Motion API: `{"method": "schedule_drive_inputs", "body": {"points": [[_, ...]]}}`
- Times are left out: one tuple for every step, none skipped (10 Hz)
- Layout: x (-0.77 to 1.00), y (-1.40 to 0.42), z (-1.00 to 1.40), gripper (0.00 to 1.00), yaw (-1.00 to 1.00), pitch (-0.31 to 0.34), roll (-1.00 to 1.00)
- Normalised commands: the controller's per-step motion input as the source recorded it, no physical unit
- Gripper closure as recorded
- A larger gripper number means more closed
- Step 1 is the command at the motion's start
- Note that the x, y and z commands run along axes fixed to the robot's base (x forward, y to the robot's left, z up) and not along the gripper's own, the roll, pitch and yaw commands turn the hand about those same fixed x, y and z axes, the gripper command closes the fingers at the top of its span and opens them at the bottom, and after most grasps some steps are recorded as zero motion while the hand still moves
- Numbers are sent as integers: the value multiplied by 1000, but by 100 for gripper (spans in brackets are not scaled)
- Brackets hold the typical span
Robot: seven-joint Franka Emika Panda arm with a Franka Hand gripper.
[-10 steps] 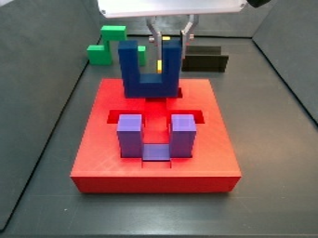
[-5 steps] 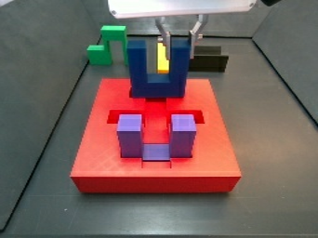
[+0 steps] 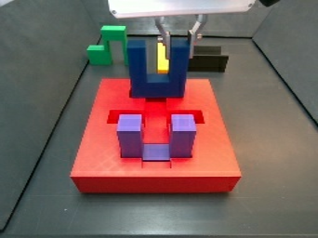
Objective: Pick up the blue object. Move up. Place the blue object on the fixture. Regrasp the blue object. Move to above the board. Insert the blue object.
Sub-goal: Insert the blue object.
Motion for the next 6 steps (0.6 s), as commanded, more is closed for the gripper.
{"method": "schedule_drive_inputs", "body": {"points": [[-249, 23, -120, 100, 0, 0, 0], [-277, 29, -100, 100, -54, 0, 0], [-234, 0, -111, 100, -60, 0, 0], [-34, 0, -71, 100, -114, 0, 0], [154, 0, -109, 100, -146, 0, 71], [226, 0, -157, 100, -103, 7, 127]]}}
